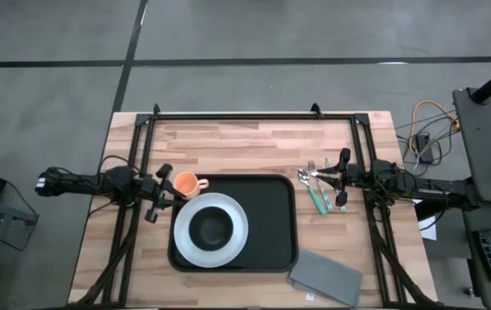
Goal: Set up tray
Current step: Put the gray table napkin to the right of the white plate on the black tray
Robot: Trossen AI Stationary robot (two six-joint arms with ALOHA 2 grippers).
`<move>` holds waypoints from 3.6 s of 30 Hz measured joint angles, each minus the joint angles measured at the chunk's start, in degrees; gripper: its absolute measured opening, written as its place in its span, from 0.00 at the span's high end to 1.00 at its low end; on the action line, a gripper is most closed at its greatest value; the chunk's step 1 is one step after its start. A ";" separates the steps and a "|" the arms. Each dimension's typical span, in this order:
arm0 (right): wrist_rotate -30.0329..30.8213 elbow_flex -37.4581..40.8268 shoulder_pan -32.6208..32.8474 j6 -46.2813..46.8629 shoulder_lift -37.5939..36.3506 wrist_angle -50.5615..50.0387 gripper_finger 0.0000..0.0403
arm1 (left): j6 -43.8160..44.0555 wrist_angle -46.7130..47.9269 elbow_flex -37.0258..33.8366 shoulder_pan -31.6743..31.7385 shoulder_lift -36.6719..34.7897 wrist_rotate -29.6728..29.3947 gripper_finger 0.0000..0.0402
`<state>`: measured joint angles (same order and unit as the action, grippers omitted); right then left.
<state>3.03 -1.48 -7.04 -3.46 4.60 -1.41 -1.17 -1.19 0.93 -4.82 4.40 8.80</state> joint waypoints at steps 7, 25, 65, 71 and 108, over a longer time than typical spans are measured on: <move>-0.01 0.01 -0.01 -0.02 0.00 0.00 0.83 | -0.71 0.04 0.00 0.00 2.27 0.02 0.81; 0.01 0.01 0.02 0.00 0.00 0.00 0.83 | -0.85 -5.15 -0.35 0.02 2.81 0.09 0.81; -19.07 -9.51 0.04 26.71 4.04 -11.74 0.60 | -1.75 -9.77 -0.22 0.02 0.79 -0.12 0.81; -18.58 -15.13 0.09 31.91 11.20 -17.80 0.50 | -1.73 -9.75 -0.23 0.02 0.81 -0.14 0.81; -14.58 -25.41 28.28 46.65 45.44 -28.05 0.47 | -1.74 -9.73 -0.26 0.02 0.81 -0.14 0.81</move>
<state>-11.55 -26.89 21.24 43.18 50.04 -29.46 -2.91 -10.92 0.67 -4.80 5.21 8.67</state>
